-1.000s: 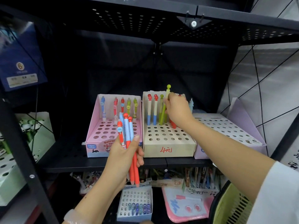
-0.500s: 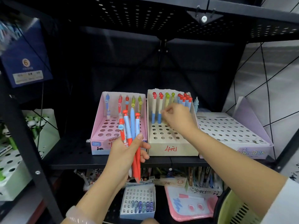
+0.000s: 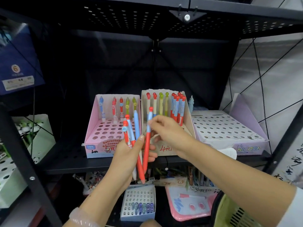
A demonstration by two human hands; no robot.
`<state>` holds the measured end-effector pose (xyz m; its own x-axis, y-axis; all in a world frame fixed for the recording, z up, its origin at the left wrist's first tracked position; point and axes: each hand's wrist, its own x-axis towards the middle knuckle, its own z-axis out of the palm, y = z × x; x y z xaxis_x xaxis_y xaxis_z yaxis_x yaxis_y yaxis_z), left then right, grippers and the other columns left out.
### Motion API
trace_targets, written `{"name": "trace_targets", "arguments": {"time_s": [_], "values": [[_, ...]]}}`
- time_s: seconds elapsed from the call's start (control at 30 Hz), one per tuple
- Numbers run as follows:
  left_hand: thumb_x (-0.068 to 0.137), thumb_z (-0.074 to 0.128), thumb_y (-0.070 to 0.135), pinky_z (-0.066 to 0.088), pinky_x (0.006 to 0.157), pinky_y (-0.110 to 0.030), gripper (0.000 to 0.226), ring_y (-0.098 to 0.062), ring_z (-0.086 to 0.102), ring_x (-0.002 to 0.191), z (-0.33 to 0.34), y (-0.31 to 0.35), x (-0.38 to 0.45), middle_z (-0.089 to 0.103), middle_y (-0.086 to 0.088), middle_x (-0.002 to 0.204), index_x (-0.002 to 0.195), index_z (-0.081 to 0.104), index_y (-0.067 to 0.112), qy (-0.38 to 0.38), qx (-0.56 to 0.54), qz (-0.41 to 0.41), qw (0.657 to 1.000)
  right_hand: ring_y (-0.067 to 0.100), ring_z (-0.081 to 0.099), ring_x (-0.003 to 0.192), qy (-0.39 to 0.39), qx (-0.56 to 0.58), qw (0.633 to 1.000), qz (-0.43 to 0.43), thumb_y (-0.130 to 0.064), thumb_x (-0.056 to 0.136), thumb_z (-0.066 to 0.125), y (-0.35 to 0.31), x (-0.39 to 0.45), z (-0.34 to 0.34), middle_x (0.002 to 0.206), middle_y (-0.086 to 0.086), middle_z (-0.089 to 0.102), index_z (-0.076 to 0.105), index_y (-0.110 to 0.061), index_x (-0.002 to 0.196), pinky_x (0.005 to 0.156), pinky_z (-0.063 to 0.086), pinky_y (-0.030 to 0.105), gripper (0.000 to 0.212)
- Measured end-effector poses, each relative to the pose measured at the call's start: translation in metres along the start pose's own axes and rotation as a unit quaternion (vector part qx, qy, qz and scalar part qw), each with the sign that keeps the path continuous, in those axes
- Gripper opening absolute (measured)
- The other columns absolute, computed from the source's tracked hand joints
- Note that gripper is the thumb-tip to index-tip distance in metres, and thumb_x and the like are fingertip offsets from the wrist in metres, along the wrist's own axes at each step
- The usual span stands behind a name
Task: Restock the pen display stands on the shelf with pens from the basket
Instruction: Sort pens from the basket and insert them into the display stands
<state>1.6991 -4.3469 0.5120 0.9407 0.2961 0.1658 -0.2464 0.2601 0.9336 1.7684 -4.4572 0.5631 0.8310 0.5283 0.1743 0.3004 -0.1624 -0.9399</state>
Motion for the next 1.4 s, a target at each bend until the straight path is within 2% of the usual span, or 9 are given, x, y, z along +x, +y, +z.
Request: {"name": "trace_targets", "arguments": {"time_s": [0.13, 0.2, 0.27, 0.37, 0.83, 1.07, 1.17, 1.27, 1.4], "values": [[0.096, 0.046, 0.021, 0.052, 0.045, -0.024, 0.019, -0.022, 0.064, 0.048, -0.001, -0.001, 0.000, 0.069, -0.011, 0.063, 0.095, 0.056, 0.005, 0.010, 0.024, -0.017, 1.000, 0.004, 0.058, 0.052, 0.165, 0.015, 0.986, -0.038, -0.024, 0.100, 0.038, -0.007, 0.010, -0.036, 0.074, 0.005, 0.062, 0.049, -0.018, 0.087, 0.048, 0.048, 0.017, 0.018], [0.096, 0.046, 0.023, 0.046, 0.040, -0.023, 0.020, -0.017, 0.056, 0.041, -0.002, -0.003, 0.001, 0.065, -0.006, 0.057, 0.094, 0.057, 0.006, 0.017, 0.056, -0.016, 0.998, 0.005, 0.059, 0.049, 0.242, -0.097, 0.960, -0.098, -0.025, 0.100, 0.038, -0.007, 0.015, -0.058, 0.069, 0.004, 0.061, 0.044, -0.020, 0.088, 0.048, 0.051, 0.023, 0.015], [0.096, 0.047, 0.026, 0.040, 0.038, -0.022, 0.020, -0.014, 0.048, 0.036, 0.000, -0.005, 0.004, 0.058, 0.000, 0.051, 0.092, 0.058, 0.009, 0.021, 0.075, -0.016, 0.997, 0.017, 0.064, 0.061, 0.280, -0.226, 0.924, -0.128, -0.026, 0.100, 0.038, -0.003, 0.020, -0.075, 0.072, 0.008, 0.062, 0.042, -0.015, 0.093, 0.058, 0.054, 0.037, 0.013], [0.096, 0.047, 0.027, 0.038, 0.037, -0.023, 0.018, -0.012, 0.044, 0.036, 0.005, -0.009, 0.006, 0.051, 0.005, 0.049, 0.096, 0.060, 0.013, 0.012, 0.082, -0.021, 0.996, 0.029, 0.063, 0.069, 0.278, -0.309, 0.902, -0.117, -0.028, 0.100, 0.038, 0.005, 0.024, -0.086, 0.075, 0.012, 0.063, 0.038, -0.015, 0.095, 0.067, 0.052, 0.047, 0.014], [0.092, 0.050, 0.031, 0.037, 0.037, -0.019, 0.035, -0.010, 0.042, 0.036, 0.006, -0.011, 0.007, 0.043, 0.008, 0.046, 0.107, 0.052, -0.001, -0.010, 0.085, -0.013, 0.996, 0.030, 0.064, 0.074, 0.245, -0.387, 0.882, -0.113, -0.029, 0.099, 0.037, 0.002, 0.031, -0.082, 0.085, 0.015, 0.064, 0.042, -0.007, 0.105, 0.068, 0.054, 0.047, 0.024], [0.076, 0.043, 0.054, 0.036, 0.036, -0.018, 0.048, -0.010, 0.040, 0.035, 0.005, -0.012, 0.007, 0.044, 0.006, 0.047, 0.094, 0.057, 0.011, -0.005, 0.039, -0.020, 0.999, 0.030, 0.065, 0.073, 0.250, -0.377, 0.885, -0.115, -0.031, 0.099, 0.037, 0.002, 0.033, -0.081, 0.085, 0.015, 0.064, 0.042, -0.007, 0.104, 0.067, 0.054, 0.047, 0.025], [0.081, 0.042, 0.052, 0.037, 0.037, -0.019, 0.045, -0.011, 0.041, 0.036, 0.002, -0.012, 0.006, 0.045, 0.006, 0.047, 0.094, 0.057, 0.012, -0.003, 0.034, -0.018, 0.999, 0.030, 0.065, 0.072, 0.244, -0.377, 0.887, -0.107, -0.029, 0.099, 0.038, 0.005, 0.033, -0.080, 0.086, 0.015, 0.064, 0.042, -0.008, 0.104, 0.066, 0.054, 0.046, 0.022], [0.092, 0.041, 0.042, 0.038, 0.038, -0.020, 0.034, -0.011, 0.043, 0.038, 0.001, -0.013, 0.007, 0.046, 0.006, 0.048, 0.095, 0.057, 0.013, 0.002, 0.054, -0.018, 0.998, 0.031, 0.066, 0.075, 0.213, -0.400, 0.889, -0.063, -0.027, 0.100, 0.038, 0.014, 0.034, -0.076, 0.091, 0.016, 0.065, 0.042, -0.003, 0.120, 0.071, 0.055, 0.045, 0.031], [0.084, 0.048, 0.047, 0.037, 0.037, -0.020, 0.036, -0.010, 0.043, 0.037, 0.000, -0.010, 0.006, 0.046, 0.006, 0.048, 0.093, 0.052, 0.012, -0.001, 0.079, -0.012, 0.997, 0.026, 0.067, 0.070, 0.167, -0.408, 0.896, -0.055, -0.025, 0.098, 0.043, 0.022, 0.035, -0.073, 0.078, 0.013, 0.067, 0.046, -0.009, 0.097, 0.070, 0.055, 0.043, 0.017]]}}
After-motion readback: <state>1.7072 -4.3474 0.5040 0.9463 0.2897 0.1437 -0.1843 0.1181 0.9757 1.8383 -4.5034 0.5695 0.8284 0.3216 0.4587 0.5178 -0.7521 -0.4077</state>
